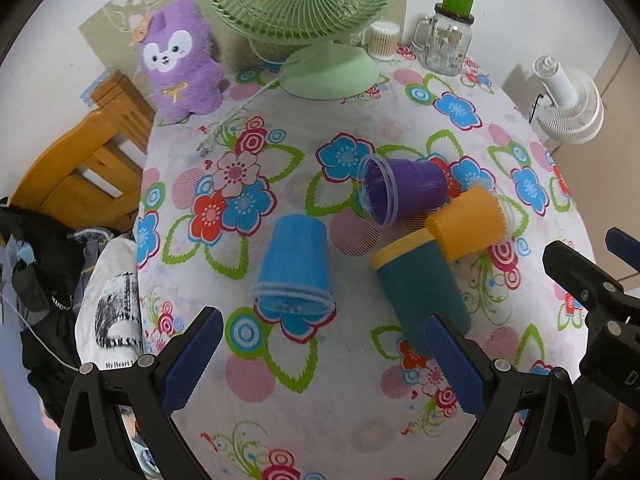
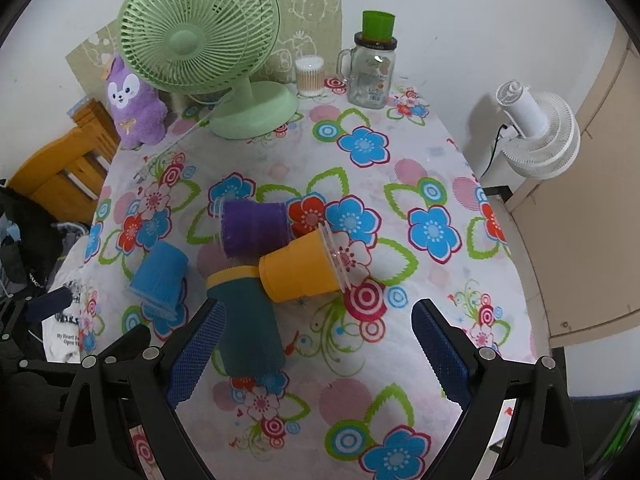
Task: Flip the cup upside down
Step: 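Move the left tool to the blue cup and grasp its rim, then lift the blue cup with the left tool, turning it upright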
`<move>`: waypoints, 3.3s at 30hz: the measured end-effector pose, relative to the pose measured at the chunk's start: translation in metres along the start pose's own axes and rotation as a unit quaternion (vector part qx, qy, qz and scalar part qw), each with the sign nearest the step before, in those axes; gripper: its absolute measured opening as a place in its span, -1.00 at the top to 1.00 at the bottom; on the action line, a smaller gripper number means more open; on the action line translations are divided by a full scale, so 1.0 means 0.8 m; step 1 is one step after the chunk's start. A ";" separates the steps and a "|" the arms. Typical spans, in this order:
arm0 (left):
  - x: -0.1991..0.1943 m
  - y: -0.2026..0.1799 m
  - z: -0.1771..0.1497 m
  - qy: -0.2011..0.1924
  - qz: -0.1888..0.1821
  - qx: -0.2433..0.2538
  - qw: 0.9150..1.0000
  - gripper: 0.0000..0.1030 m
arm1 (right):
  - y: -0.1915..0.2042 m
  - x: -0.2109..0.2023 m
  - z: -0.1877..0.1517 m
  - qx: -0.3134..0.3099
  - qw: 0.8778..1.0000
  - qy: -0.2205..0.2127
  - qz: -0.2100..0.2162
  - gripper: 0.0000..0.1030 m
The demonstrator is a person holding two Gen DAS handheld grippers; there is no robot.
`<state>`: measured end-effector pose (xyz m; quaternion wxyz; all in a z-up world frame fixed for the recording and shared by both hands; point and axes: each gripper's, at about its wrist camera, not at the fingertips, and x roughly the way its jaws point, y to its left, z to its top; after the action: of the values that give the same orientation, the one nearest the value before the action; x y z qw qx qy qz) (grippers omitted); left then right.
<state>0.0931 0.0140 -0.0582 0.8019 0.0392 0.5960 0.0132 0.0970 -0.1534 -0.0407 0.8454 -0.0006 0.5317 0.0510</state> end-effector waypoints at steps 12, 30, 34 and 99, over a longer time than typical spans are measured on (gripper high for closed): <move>0.073 0.014 0.027 0.045 -0.010 0.027 0.999 -0.98 | 0.027 0.069 0.014 -0.001 0.999 0.047 -0.002 -0.86; 0.179 0.026 0.039 0.111 -0.022 0.015 0.993 -0.65 | 0.044 0.135 0.015 0.002 0.994 0.105 -0.015 -0.86; 0.189 0.030 0.038 0.111 -0.027 0.004 0.993 -0.51 | 0.049 0.144 0.015 -0.005 0.993 0.113 -0.015 -0.86; 0.093 -0.035 -0.125 0.083 -0.085 -0.148 0.982 -0.72 | 0.033 0.092 -0.093 -0.117 0.981 0.150 0.039 -0.86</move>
<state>0.0184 -0.0041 -0.1604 0.7445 -0.1322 0.6534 0.0362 0.0594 -0.1250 -0.1375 0.7473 -0.0867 0.6426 0.1455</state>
